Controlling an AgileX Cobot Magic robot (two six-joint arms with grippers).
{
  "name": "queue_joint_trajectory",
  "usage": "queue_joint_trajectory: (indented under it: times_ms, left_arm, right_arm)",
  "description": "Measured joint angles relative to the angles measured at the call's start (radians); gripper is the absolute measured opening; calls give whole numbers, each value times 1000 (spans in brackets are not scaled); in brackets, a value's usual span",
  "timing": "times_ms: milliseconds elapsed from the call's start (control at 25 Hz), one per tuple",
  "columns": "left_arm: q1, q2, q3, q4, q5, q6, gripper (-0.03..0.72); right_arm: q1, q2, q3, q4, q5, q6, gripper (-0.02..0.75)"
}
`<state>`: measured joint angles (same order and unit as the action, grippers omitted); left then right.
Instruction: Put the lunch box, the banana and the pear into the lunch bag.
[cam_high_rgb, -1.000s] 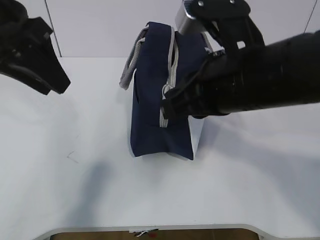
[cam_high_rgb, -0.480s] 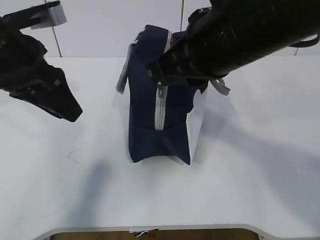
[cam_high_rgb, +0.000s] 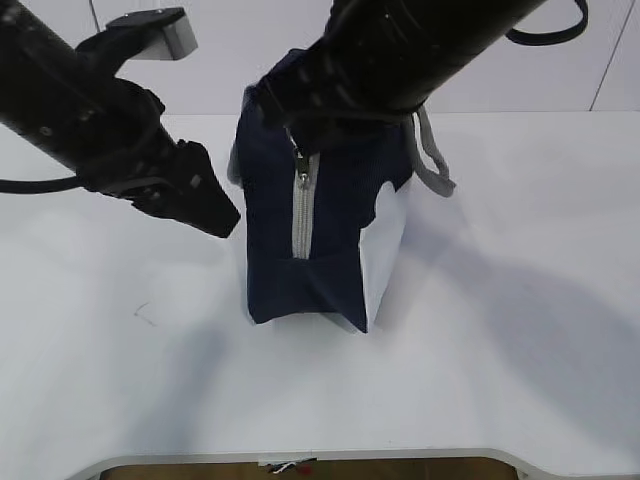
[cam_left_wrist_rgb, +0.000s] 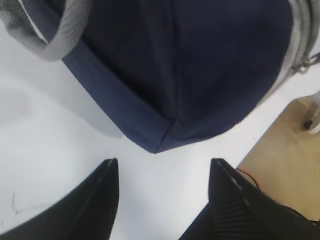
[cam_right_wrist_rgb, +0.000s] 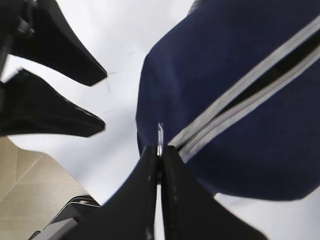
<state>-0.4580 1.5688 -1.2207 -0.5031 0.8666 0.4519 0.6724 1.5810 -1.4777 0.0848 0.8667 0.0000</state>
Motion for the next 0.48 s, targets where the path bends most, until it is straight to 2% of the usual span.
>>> queue_joint_trajectory:
  times_ms: [360, 480]
  left_arm:
    - [-7, 82, 0, -86, -92, 75, 433]
    - [-7, 90, 0, -111, -115, 100, 397]
  right_arm:
    - [0, 18, -14, -35, -17, 40, 13]
    - [0, 18, -14, -52, -40, 79, 13]
